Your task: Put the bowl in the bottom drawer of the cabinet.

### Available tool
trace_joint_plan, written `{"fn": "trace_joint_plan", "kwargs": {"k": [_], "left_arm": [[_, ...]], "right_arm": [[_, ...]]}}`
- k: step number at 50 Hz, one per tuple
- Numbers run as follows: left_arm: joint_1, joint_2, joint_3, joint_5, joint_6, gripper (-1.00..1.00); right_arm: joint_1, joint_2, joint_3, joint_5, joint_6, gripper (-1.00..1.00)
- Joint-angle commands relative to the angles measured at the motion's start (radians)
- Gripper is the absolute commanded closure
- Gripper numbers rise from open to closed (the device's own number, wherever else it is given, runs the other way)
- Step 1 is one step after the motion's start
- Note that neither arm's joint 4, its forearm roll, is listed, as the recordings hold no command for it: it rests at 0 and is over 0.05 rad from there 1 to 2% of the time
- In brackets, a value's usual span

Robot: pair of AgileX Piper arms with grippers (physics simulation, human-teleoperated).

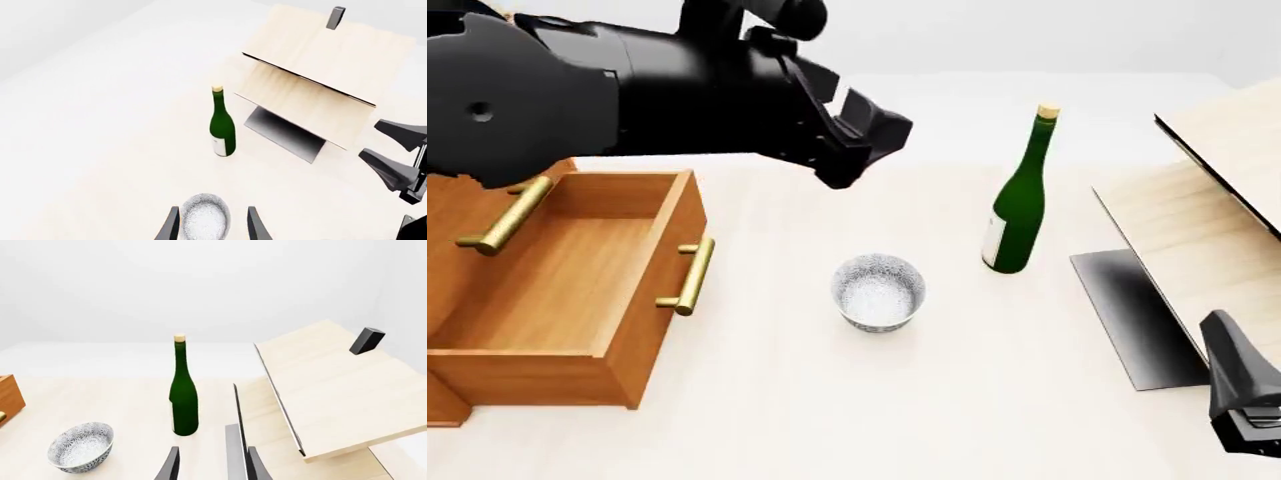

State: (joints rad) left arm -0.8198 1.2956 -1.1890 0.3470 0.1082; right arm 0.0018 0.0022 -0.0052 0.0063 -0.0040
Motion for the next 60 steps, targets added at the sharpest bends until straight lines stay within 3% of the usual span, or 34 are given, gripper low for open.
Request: {"fn": "trace_joint_plan", "kwargs": {"k": [1,4,6,8,9,10,12,14,18,42,60], "left_arm": [[0.006,0.078,-0.058,0.053,-0.029,-1.0],[0.014,0.1,-0.057,0.049,-0.04,-1.0],[0.01,0.127,-0.114,0.1,-0.034,-1.0],[0.01,0.135,-0.067,0.055,-0.036,-1.0],[0.009,0.15,-0.144,0.121,-0.037,-1.0],[0.011,0.149,-0.1,0.08,-0.038,-1.0],[0.014,0.175,-0.161,0.134,-0.04,-1.0],[0.016,0.179,-0.097,0.078,-0.034,-1.0],[0.011,0.194,-0.101,0.076,-0.044,-1.0],[0.054,0.33,-0.219,0.117,-0.058,-1.0],[0.034,0.436,-0.272,0.106,-0.088,-1.0]], "right_arm": [[0.0,0.0,0.0,0.0,0.0,-1.0],[0.0,0.0,0.0,0.0,0.0,-1.0],[0.0,0.0,0.0,0.0,0.0,-1.0],[0.0,0.0,0.0,0.0,0.0,-1.0],[0.0,0.0,0.0,0.0,0.0,-1.0],[0.0,0.0,0.0,0.0,0.0,-1.0],[0.0,0.0,0.0,0.0,0.0,-1.0],[0.0,0.0,0.0,0.0,0.0,-1.0],[0.0,0.0,0.0,0.0,0.0,-1.0],[0.0,0.0,0.0,0.0,0.0,-1.0],[0.0,0.0,0.0,0.0,0.0,-1.0]]}}
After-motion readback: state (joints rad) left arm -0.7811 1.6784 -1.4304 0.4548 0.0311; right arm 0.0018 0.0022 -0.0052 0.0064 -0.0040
